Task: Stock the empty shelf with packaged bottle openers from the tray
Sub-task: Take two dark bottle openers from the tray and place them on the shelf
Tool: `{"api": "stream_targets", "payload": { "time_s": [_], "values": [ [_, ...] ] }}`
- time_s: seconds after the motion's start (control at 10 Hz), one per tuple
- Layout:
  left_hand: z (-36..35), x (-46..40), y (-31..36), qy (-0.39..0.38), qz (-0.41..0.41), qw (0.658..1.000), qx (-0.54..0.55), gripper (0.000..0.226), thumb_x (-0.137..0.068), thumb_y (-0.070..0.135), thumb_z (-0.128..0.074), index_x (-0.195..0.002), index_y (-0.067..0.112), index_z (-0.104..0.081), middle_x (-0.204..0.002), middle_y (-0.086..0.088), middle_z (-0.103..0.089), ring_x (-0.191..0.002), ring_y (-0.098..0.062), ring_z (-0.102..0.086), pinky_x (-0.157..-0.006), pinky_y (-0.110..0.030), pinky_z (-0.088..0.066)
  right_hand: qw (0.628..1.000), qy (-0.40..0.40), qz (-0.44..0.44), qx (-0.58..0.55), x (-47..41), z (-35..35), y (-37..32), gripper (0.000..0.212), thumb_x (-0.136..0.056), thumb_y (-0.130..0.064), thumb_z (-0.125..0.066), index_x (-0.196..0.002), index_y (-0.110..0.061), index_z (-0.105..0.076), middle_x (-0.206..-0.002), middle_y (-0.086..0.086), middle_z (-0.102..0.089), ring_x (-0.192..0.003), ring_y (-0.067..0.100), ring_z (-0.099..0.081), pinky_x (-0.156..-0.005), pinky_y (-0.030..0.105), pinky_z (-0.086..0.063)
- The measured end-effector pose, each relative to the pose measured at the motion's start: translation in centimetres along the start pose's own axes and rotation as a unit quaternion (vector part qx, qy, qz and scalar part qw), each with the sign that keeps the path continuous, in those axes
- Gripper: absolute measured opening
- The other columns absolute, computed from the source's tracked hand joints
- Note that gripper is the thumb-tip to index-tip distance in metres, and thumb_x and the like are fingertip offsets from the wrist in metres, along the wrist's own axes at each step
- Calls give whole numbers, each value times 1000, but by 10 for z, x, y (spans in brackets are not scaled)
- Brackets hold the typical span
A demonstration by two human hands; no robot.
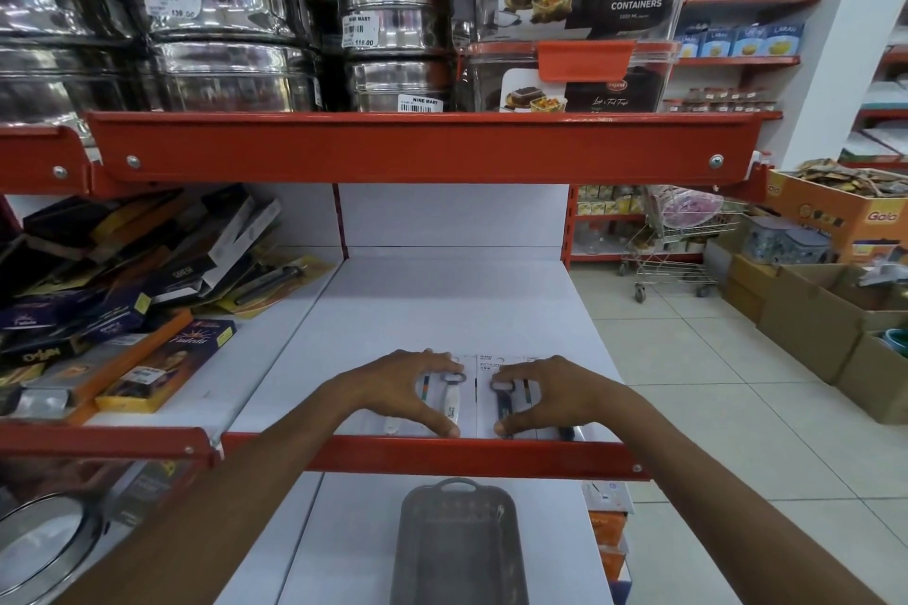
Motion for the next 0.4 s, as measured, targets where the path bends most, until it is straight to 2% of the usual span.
{"api": "stream_targets", "payload": {
  "time_s": [0.1,0.2,0.3,0.4],
  "values": [
    [-3,4,-5,1,-5,1000,8,106,-68,79,-71,-156,47,-20,-171,13,-7,-158,-14,0,-127,-49,-5,1000,2,7,19,0,0,-2,78,-74,-67,-69,-142,-34,-46,-152,-8,-47,-138,22,-45,-113,39,-36],
    [-4,8,-13,19,-3,1000,7,104,-71,84,-62,-156,49,-14,-171,13,-3,-158,-14,4,-126,-49,-2,999,25,4,25,-3,-2,-7,76,-82,-67,-61,-147,-34,-38,-158,-6,-38,-143,23,-39,-116,42,-31],
    [-8,23,-16,16,6,1000,-11,94,-75,87,-51,-155,51,-16,-171,14,-7,-158,-15,1,-128,-50,-9,999,19,1,45,-1,-7,-22,67,-90,-65,-49,-147,-31,-37,-157,-1,-40,-140,25,-43,-114,43,-34],
    [-9,31,-10,33,-9,999,-20,88,-84,80,-49,-158,47,-14,-171,13,-5,-158,-14,5,-129,-48,-7,996,23,21,78,4,-13,-32,65,-93,-63,-46,-147,-28,-39,-155,2,-44,-136,25,-46,-111,44,-39]
  ]
}}
Point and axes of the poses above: each hand's wrist, its own x-axis away from the middle knuckle, its own z-axis out of the back of the hand, y = z × x, the point moved 6 cm from there along -x, towards the middle knuckle
